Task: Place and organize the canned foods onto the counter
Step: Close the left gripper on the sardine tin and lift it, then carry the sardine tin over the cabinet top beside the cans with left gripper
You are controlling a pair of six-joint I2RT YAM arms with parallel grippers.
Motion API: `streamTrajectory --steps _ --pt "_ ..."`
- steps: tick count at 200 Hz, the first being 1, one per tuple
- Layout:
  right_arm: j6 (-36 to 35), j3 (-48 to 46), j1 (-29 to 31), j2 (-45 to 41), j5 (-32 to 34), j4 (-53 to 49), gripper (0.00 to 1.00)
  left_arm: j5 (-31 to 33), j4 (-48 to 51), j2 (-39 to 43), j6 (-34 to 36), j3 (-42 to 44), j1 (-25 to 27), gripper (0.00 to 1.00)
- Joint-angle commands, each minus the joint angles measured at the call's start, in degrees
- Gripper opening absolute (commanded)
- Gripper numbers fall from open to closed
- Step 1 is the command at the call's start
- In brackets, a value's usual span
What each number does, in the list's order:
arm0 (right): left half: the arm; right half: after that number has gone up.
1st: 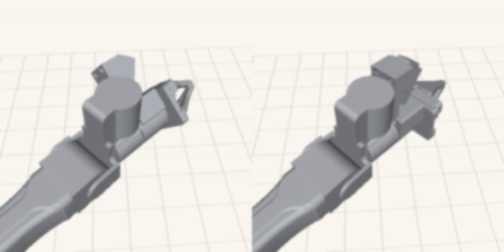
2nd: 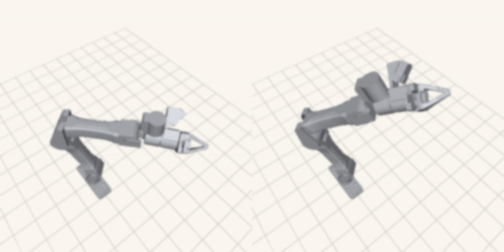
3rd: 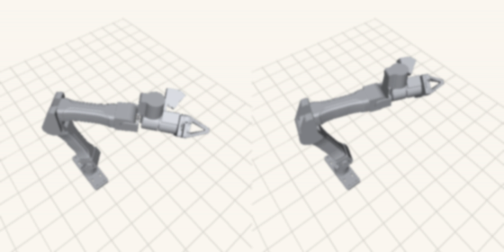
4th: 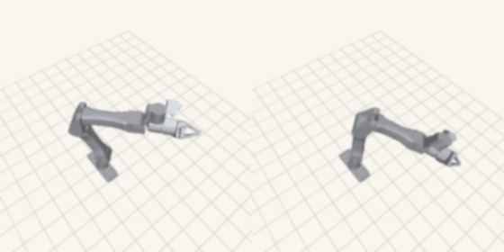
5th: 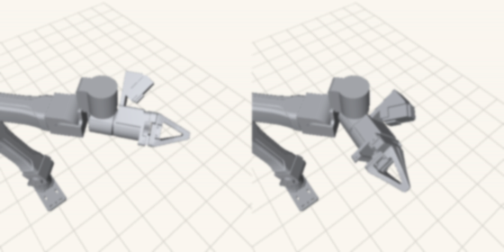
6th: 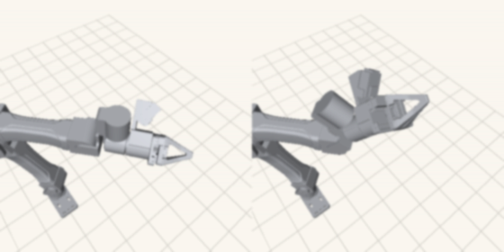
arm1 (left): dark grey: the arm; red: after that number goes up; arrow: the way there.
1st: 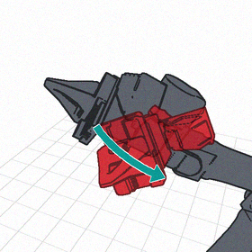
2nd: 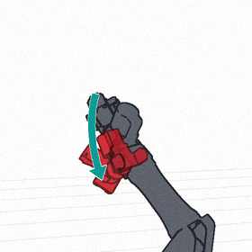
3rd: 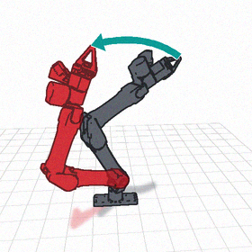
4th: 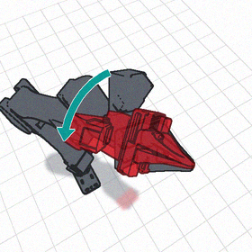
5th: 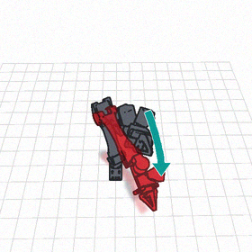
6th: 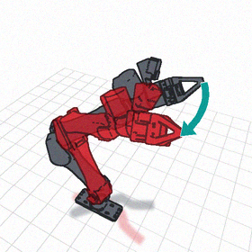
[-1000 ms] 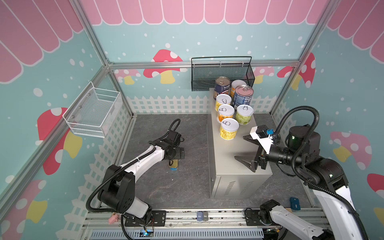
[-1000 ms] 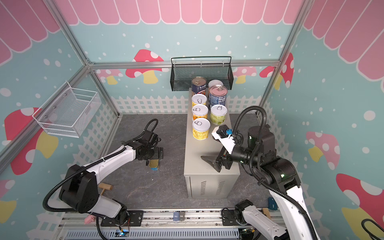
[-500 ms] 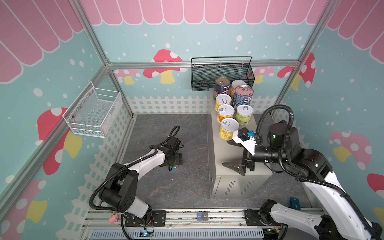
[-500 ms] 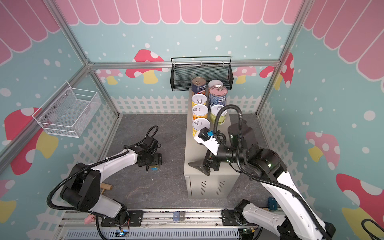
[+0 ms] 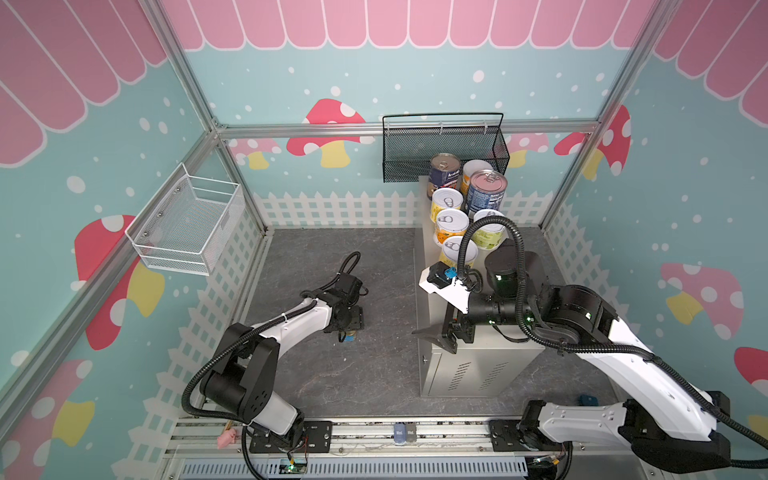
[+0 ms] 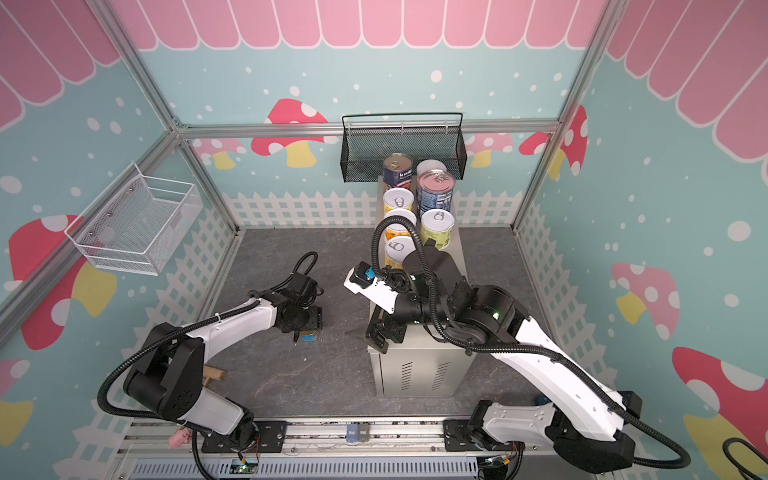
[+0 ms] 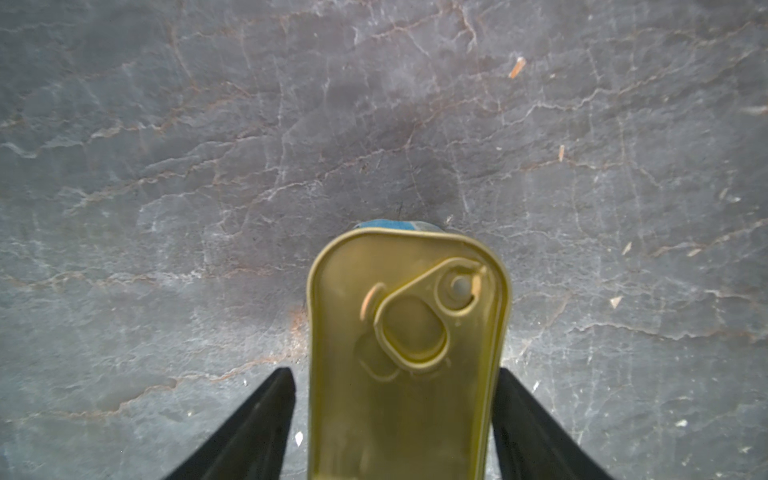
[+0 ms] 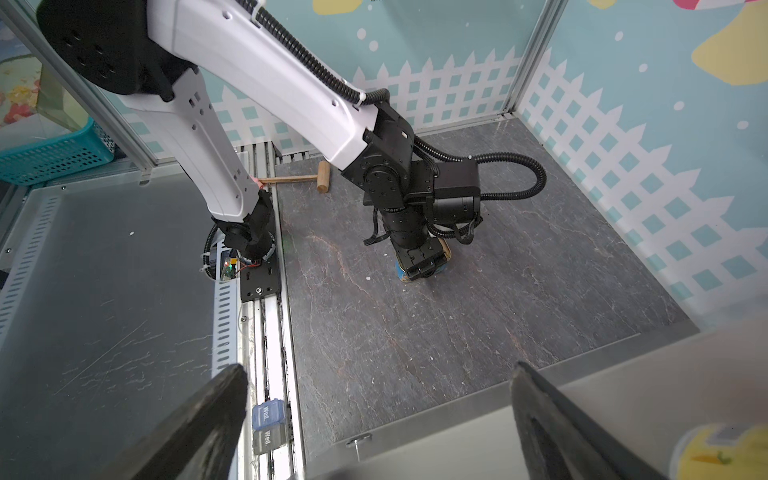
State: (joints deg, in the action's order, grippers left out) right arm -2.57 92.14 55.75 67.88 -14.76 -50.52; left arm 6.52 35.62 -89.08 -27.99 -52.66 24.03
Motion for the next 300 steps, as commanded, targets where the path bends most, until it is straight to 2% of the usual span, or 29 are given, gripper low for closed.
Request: streamTrajectory --steps 1,18,47,92,109,143,187,208,228,267,286,300 --pt "0.47 1.55 2.20 0.40 3.53 0.15 1.00 -0.10 -1.01 -0.65 -0.18 0.63 -0.95 0.67" --pt "0.87 1.40 3.30 0.26 4.72 0.50 1.00 -0.35 -1.04 -1.09 -0.06 0.55 -1.71 0.64" --pt "1.53 1.20 4.35 -0.50 6.41 0.86 1.00 0.06 -1.07 -1.45 0.13 0.37 -1.71 0.51" --pt "2.20 1.38 4.62 -1.68 8.38 0.51 1.00 -1.32 -0.84 -0.65 0.13 0.12 -1.74 0.41" --pt "2.56 1.55 4.63 -2.26 10.13 0.56 1.00 -1.08 0.03 1.36 0.06 -0.43 -1.75 0.40" --pt "3.25 1.69 4.63 -3.09 14.12 0.91 0.99 -0.83 2.69 6.71 1.18 -3.10 -1.73 0.32" --pt "4.53 1.64 4.58 -4.04 17.80 1.07 0.99 -2.70 8.55 14.11 8.15 -9.21 -1.71 0.22" --pt "5.69 1.40 4.61 -5.14 19.18 1.37 1.00 -7.04 11.18 16.82 11.96 -12.95 -1.73 0.18" --pt "6.69 0.80 4.58 -6.48 19.96 1.42 0.99 -17.96 11.80 19.54 15.31 -15.56 -1.76 0.16" --pt "8.65 -0.03 4.61 -9.18 21.20 0.10 1.00 -29.49 16.28 23.26 18.36 -21.99 -1.33 0.10" --pt "9.52 0.22 4.57 -10.19 23.11 -1.55 1.00 -33.34 19.78 24.10 20.41 -25.52 -0.84 0.09" --pt "10.51 0.28 4.58 -10.63 25.96 -3.11 0.99 -33.38 22.29 24.60 21.80 -28.05 2.68 0.09"
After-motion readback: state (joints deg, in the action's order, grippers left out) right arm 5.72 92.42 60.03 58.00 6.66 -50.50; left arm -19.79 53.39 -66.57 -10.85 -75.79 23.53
